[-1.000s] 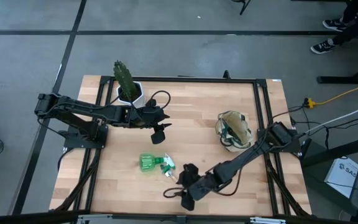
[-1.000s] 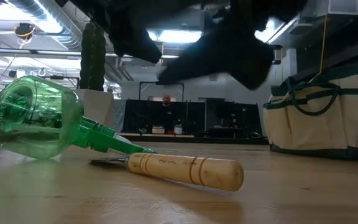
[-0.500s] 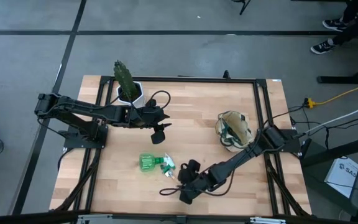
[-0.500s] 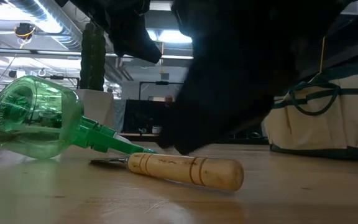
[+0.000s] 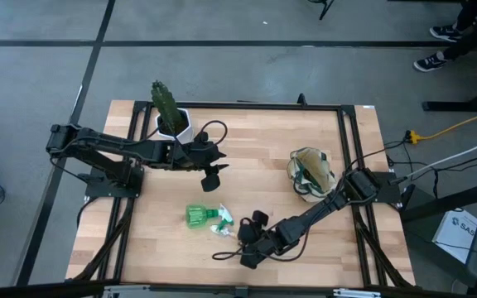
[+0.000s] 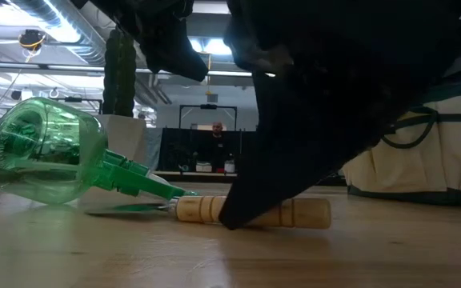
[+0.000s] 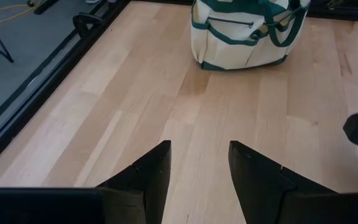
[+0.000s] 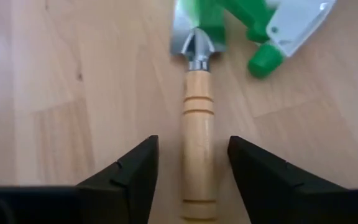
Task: Pick & Place Garden tools in Gardening bag
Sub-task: Put the brown trowel into the gardening bag
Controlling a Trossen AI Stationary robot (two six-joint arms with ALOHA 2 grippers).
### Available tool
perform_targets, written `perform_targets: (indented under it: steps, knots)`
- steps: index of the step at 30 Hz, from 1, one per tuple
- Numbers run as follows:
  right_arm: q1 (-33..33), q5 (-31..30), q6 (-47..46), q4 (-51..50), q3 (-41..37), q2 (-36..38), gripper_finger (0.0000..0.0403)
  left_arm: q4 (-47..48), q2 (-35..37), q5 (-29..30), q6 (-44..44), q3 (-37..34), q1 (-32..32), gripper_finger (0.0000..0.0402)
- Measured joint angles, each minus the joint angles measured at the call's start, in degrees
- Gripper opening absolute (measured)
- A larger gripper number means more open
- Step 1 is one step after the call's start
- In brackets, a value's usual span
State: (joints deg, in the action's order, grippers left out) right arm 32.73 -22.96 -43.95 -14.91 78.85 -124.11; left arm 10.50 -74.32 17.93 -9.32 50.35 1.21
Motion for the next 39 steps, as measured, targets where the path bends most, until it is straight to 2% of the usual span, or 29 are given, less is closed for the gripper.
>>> perform_targets:
  steps: [13,19,23,27,30,34,39]
  knots:
    - [-0.15,-0.2,2.65,-2.85,-0.1,-0.02,0.0112,-0.04,0.0,0.0,0.0,0.0,0.0,0.0157]
    - [-0.34,0.62,1.48,-2.24,-0.23,-0.01,0.0101,-0.02,0.0,0.0,0.0,0.0,-0.01,0.0157]
    - [-1.01,1.24,-5.97,-0.94,-0.28,0.0,0.0098,-0.02,0.0,0.0,0.0,0.0,0.0,0.0157]
    - [-2.03,4.97,-9.47,-0.36,-0.24,0.07,0.0081,-0.02,0.0,-0.01,0.0,0.0,-0.01,0.0157]
    - [-2.42,8.06,-8.76,-0.14,-0.2,0.13,0.0066,-0.02,0.0,-0.01,0.0,0.0,0.0,0.0157]
    - [-2.6,12.59,-6.25,-0.74,-0.27,1.41,0.0065,-0.02,0.0,-0.02,0.0,0.0,-0.01,0.0157]
    - [-1.71,18.67,-4.42,-7.05,-0.7,5.51,0.0064,-0.06,0.0,0.0,0.0,0.0,0.0,0.0157]
